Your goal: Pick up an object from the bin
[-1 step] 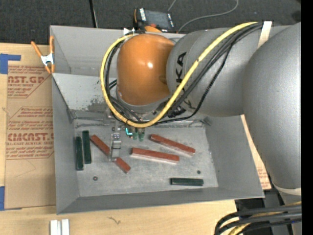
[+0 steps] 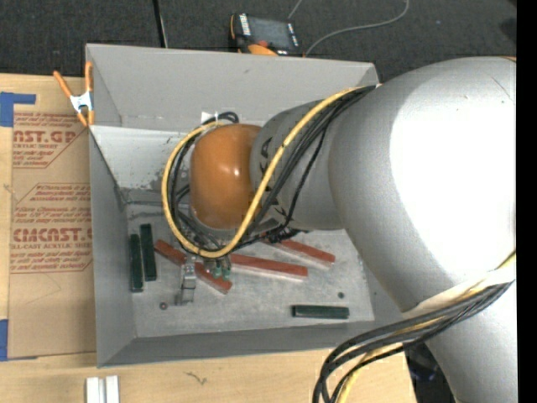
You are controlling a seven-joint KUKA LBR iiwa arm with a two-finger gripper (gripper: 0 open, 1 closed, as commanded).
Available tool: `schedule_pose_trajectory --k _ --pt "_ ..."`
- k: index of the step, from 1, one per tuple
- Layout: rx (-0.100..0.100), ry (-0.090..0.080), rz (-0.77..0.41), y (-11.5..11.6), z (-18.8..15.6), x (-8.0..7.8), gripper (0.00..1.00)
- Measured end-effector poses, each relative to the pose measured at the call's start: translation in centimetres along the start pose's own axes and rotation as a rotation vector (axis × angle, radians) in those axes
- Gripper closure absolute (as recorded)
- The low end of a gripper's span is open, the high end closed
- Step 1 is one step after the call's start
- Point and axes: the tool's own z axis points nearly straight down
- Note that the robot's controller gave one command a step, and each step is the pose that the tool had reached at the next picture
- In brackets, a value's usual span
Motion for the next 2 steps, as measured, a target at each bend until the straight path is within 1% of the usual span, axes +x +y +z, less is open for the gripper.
schedule_pose_trajectory --k 1,2 --pt "-0.002 -0.003 0.000 0.1 -0.5 -0.1 1.00" --pt "-0.005 -0.011 0.021 4.7 -20.0 -0.1 1.00"
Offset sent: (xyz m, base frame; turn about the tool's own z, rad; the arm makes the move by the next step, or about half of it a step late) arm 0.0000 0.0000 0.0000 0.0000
